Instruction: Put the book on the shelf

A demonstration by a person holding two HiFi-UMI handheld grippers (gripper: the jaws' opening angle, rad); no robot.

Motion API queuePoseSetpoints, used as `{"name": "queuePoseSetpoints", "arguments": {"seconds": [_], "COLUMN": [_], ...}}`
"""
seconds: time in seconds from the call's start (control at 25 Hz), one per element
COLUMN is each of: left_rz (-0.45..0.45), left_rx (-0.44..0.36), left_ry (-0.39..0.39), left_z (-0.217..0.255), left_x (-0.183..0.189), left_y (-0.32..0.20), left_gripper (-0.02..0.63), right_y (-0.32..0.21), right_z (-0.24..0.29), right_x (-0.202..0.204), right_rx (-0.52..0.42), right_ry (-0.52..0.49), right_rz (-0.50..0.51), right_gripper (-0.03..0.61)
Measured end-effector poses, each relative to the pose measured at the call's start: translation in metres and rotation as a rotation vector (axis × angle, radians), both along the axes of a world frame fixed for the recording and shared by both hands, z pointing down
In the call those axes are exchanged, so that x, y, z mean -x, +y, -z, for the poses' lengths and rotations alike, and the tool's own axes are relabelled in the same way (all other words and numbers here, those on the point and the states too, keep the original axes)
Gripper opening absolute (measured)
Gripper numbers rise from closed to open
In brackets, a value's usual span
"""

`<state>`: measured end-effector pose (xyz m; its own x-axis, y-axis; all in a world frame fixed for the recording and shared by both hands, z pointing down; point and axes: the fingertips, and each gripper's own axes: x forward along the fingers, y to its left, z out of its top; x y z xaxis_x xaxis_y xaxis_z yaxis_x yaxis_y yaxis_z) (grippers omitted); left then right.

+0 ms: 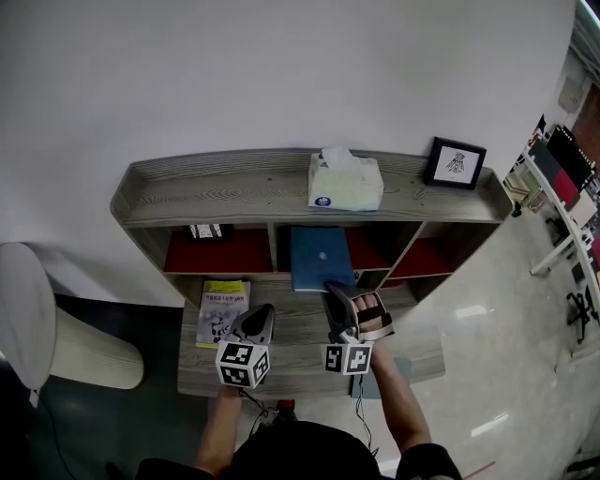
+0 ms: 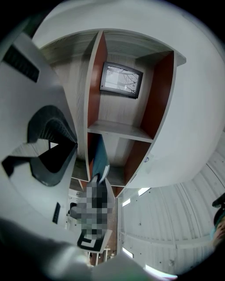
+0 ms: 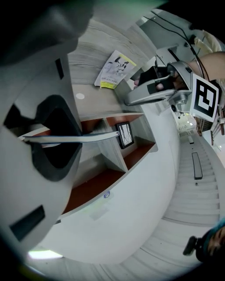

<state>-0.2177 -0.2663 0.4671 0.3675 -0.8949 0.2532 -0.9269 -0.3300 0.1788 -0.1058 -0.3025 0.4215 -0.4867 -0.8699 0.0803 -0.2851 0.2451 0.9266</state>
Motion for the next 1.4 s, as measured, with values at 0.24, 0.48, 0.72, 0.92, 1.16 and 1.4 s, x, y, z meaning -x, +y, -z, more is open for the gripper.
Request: {"name": "queuePoseSetpoints", "arguments": {"seconds": [0.24, 0.48, 0.72, 0.92, 1.16, 1.4], "left_rz": [0.004, 0.001, 0.002, 0.004, 0.002, -0.002], "left_rx": [0.013, 0.024, 0.036, 0.041, 0.042, 0.043], "left_ry": [0.004, 0.004, 0.003, 0.003, 0.003, 0.0], "left_z": [-0.005, -0.011, -0.016, -0.017, -0.018, -0.02], "left_x": [0.006, 0.007, 0.01, 0.015, 0.016, 0.015], "left_y": [-0.002, -0.001, 0.005, 0.009, 0.012, 0.017], "left_gripper": [0.008, 0.008, 0.008, 0.008, 0.008, 0.008], "right_y": [0.006, 0.007, 0.008, 0.005, 0.004, 0.002], "right_z": [-0.023, -0.042, -0.048, -0.045, -0.048, -0.052], "right_x": [0.01, 0.011, 0.011, 0.009, 0.008, 0.003], "right_rx": [-0.02, -0.013, -0.024, -0.016, -0.007, 0.096], "right_ry": [0.066, 0.091, 0.1, 0.064, 0.05, -0.026], "right_rz": [0.025, 0.023, 0.001, -0.022, -0.035, -0.047], "right_gripper": [0.063, 0.072, 0.087, 0.15, 0.173, 0.248]}}
